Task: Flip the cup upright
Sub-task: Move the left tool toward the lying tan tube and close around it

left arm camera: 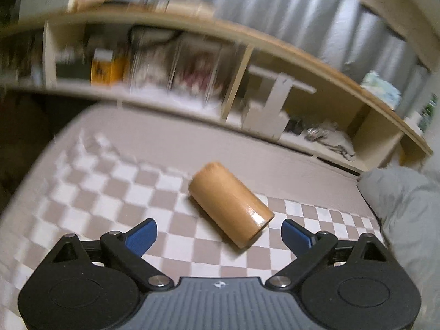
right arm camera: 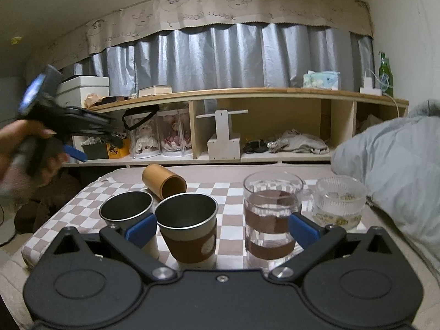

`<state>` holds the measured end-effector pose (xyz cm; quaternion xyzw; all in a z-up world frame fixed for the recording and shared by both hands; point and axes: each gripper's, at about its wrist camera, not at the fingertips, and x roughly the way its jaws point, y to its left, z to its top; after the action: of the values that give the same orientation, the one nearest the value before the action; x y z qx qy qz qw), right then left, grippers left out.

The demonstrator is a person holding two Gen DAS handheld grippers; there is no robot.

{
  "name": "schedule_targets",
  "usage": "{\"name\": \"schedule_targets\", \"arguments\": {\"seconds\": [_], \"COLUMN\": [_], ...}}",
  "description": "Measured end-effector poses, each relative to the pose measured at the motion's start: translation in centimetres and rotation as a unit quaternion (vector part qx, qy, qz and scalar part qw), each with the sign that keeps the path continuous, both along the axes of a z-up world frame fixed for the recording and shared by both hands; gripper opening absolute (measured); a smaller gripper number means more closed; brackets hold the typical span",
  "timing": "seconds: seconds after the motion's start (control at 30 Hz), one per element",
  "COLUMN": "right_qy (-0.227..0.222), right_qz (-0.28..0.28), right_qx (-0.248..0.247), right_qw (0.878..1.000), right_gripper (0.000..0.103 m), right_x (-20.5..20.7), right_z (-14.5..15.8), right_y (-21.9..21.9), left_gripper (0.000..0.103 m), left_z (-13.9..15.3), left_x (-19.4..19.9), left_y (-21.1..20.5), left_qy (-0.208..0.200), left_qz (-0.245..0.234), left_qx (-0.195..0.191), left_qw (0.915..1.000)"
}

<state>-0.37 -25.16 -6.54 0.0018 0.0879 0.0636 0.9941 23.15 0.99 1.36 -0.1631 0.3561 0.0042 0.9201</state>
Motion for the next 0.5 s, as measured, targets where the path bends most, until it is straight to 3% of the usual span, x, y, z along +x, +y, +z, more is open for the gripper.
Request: {"name": "schedule_targets", "arguments": {"seconds": [0.1,0.23,0.5], "right_qy": [0.007,0.019,0.039], "right_qz": [0.0,0.009,0.008], "right_qx": [0.009,0.015,0.032], "right_qw": [1.0,1.0,0.999], "right_gripper": [0.103,0.103,0.103], "right_x": [0.5,1.0,2.3], "right_z": [-0.4,-1.0,-1.8], "right_y": [-0.6,-1.0,-2.0], "left_gripper": [0.091,0.091,0.092], "left_z": [-1.6,-3.5,-6.2], "left_x": [3.3,7.1,12.5], "left_y": [-0.7,-1.6,-2.6], "left_qy": [0.038,0.08,0.151], "left_qz": [-0.002,-0.002,0.024], "left_qx": [-0.008,-0.007,-0.044], "left_qw": [0.9992,0.9968,0.9873]}}
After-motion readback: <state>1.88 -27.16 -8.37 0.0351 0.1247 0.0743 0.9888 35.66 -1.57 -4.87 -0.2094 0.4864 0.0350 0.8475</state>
